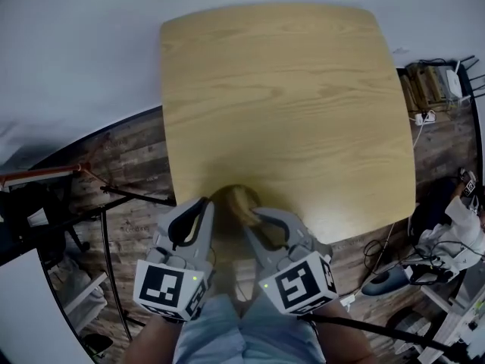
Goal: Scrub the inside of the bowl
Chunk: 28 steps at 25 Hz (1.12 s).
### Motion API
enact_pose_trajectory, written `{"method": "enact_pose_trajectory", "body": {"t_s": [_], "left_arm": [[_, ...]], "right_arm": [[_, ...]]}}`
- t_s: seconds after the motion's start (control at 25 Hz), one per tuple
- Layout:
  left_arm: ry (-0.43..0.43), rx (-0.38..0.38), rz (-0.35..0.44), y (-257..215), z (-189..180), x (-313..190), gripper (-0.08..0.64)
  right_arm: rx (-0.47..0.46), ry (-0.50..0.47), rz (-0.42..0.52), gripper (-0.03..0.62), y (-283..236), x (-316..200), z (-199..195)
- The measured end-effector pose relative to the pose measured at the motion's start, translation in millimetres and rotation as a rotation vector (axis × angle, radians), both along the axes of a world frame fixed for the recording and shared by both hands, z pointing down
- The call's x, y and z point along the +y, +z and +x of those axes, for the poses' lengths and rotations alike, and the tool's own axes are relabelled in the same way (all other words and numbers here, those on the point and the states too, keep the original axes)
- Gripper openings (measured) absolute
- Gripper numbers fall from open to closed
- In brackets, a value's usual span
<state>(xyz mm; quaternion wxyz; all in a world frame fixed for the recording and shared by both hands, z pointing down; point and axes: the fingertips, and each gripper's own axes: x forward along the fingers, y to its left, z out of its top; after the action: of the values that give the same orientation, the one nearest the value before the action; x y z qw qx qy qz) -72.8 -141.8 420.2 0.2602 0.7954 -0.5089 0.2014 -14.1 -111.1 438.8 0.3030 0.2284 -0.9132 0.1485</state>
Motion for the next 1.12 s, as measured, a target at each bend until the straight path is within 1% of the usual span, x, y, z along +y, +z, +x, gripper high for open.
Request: {"method": "enact_pose_trajectory", "body": {"t_s": [0.08, 0.24, 0.52, 0.76, 0.96, 1.12], "left_arm": [[-0.001, 0.001, 0.003, -1, 1, -2, 0.037], [-0.005, -0.001, -0.002, 0, 0, -4, 0.037], [-0.013, -0.006, -0.011, 6, 1, -8, 0.039], [-0.022, 0.008, -0.031, 10, 2, -4, 0.040], [-0.010, -0.001, -0.028, 11, 3, -3, 0.040], [-0.014, -0.007, -0.030, 12, -1, -4, 0.038]], "right_arm": [[-0.014, 0.007, -0.046, 0.057, 5, 3, 0], [-0.067, 0.029, -0.176, 0.057, 11, 11, -2], [-0.151, 0.017, -0.285, 0.057, 11, 26, -10], [-0.192, 0.007, -0.308, 0.057, 1, 41, -13], [-0.232, 0.009, -0.310, 0.057, -14, 51, -13], [-0.284, 0.015, -0.304, 0.057, -32, 54, -13]]}}
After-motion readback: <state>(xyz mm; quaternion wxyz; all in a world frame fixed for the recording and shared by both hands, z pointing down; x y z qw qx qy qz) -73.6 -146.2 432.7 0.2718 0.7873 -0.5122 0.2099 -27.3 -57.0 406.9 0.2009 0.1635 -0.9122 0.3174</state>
